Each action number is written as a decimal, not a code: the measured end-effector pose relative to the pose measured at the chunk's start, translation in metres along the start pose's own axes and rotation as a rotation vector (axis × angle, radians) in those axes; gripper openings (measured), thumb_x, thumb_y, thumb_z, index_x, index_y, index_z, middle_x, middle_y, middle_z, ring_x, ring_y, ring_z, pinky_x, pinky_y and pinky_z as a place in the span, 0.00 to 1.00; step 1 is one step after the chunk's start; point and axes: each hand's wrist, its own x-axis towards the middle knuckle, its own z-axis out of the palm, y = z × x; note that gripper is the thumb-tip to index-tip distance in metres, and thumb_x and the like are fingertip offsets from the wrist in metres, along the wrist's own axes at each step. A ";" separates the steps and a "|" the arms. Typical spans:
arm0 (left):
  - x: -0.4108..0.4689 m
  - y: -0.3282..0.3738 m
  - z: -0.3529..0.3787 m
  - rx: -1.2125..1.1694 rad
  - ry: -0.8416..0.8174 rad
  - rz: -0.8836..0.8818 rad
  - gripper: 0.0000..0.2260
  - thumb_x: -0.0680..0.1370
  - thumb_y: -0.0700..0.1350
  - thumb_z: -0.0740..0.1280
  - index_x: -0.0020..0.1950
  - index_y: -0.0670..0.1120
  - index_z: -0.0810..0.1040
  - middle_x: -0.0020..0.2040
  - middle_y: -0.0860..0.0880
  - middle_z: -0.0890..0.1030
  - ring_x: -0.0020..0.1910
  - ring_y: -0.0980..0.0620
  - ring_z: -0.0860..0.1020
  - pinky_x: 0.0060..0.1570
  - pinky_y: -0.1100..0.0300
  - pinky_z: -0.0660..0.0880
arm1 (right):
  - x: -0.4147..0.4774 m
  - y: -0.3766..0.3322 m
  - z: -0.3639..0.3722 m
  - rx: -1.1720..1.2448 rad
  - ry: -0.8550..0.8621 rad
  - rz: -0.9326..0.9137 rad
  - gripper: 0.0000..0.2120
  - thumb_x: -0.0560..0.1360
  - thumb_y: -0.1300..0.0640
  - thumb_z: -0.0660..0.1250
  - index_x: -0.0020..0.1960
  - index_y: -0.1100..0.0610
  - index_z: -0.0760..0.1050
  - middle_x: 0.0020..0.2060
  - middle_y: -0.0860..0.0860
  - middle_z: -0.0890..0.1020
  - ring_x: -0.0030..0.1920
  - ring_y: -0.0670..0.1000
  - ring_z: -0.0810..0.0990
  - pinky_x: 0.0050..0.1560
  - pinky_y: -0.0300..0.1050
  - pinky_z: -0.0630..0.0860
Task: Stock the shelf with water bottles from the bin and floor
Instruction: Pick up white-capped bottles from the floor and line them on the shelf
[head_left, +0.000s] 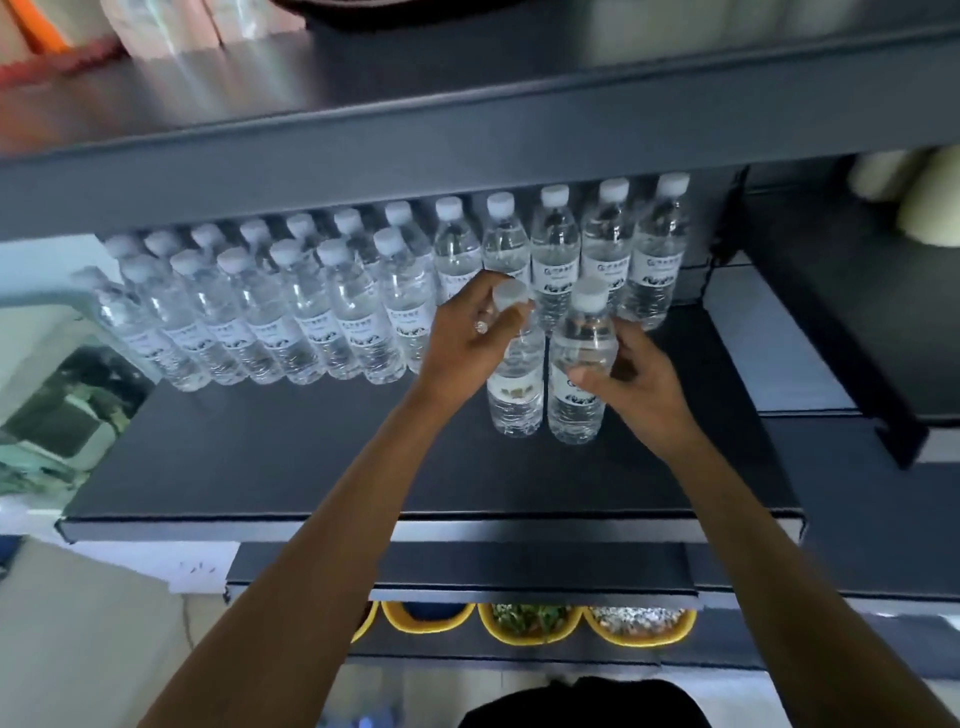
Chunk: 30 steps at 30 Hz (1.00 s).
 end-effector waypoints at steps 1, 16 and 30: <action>0.001 0.001 0.004 -0.019 -0.011 -0.011 0.11 0.78 0.47 0.68 0.56 0.41 0.78 0.49 0.44 0.86 0.50 0.44 0.84 0.54 0.43 0.80 | -0.001 0.005 0.002 -0.016 -0.002 -0.025 0.28 0.71 0.54 0.79 0.68 0.47 0.74 0.59 0.44 0.84 0.61 0.45 0.82 0.61 0.40 0.78; -0.020 0.001 0.006 -0.172 -0.082 -0.067 0.27 0.74 0.33 0.69 0.73 0.42 0.68 0.52 0.49 0.82 0.51 0.63 0.81 0.54 0.67 0.76 | -0.021 0.077 0.018 -0.322 0.065 0.068 0.34 0.66 0.41 0.78 0.67 0.45 0.69 0.60 0.42 0.74 0.61 0.48 0.75 0.58 0.57 0.78; -0.040 -0.013 0.012 -0.177 0.170 -0.103 0.33 0.73 0.49 0.71 0.77 0.49 0.68 0.66 0.51 0.81 0.65 0.52 0.79 0.63 0.59 0.77 | -0.021 0.082 0.017 -0.326 0.065 0.055 0.33 0.67 0.45 0.78 0.69 0.46 0.69 0.60 0.43 0.74 0.59 0.50 0.76 0.58 0.56 0.79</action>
